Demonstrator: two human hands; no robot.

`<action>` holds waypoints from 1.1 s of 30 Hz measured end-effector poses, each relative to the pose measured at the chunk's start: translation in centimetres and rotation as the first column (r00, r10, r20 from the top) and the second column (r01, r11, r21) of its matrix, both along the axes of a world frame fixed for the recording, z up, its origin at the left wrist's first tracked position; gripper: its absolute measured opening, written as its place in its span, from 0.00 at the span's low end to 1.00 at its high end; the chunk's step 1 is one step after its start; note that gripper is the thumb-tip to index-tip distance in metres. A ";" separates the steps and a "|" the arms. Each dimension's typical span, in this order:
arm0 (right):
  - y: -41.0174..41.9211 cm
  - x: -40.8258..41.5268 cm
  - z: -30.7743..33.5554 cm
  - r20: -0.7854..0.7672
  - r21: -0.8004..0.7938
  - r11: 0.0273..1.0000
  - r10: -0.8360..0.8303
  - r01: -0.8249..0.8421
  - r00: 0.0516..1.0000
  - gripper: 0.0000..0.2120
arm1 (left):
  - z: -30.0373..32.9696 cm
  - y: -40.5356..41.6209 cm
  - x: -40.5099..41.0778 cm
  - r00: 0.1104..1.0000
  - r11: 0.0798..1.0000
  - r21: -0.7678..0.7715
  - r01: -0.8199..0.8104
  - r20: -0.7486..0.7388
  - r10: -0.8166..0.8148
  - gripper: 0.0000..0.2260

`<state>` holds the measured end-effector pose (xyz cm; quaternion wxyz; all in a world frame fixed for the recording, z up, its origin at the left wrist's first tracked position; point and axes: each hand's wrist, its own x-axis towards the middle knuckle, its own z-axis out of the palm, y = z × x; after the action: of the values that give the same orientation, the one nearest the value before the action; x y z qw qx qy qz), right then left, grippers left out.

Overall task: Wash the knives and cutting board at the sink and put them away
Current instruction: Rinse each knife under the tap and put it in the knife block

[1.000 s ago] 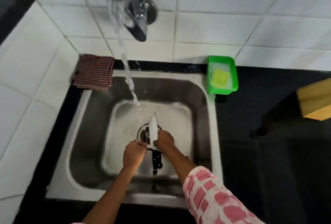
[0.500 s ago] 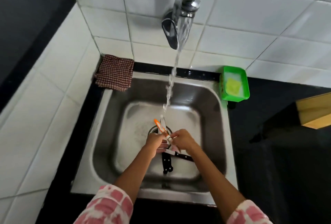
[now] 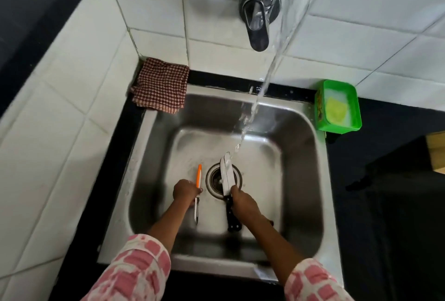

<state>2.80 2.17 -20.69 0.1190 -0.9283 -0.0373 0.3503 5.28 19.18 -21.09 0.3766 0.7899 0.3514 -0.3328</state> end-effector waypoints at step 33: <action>5.2 6.4 10.6 -0.054 0.686 0.416 -0.790 0.598 0.611 0.08 | 9.3 -4.7 3.5 0.985 0.849 -0.529 -0.019 0.136 0.107 0.34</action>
<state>9.17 7.40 -10.07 0.5579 -0.7941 0.2205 0.0979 8.76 14.44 -11.75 0.6158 0.6691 0.2412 -0.3390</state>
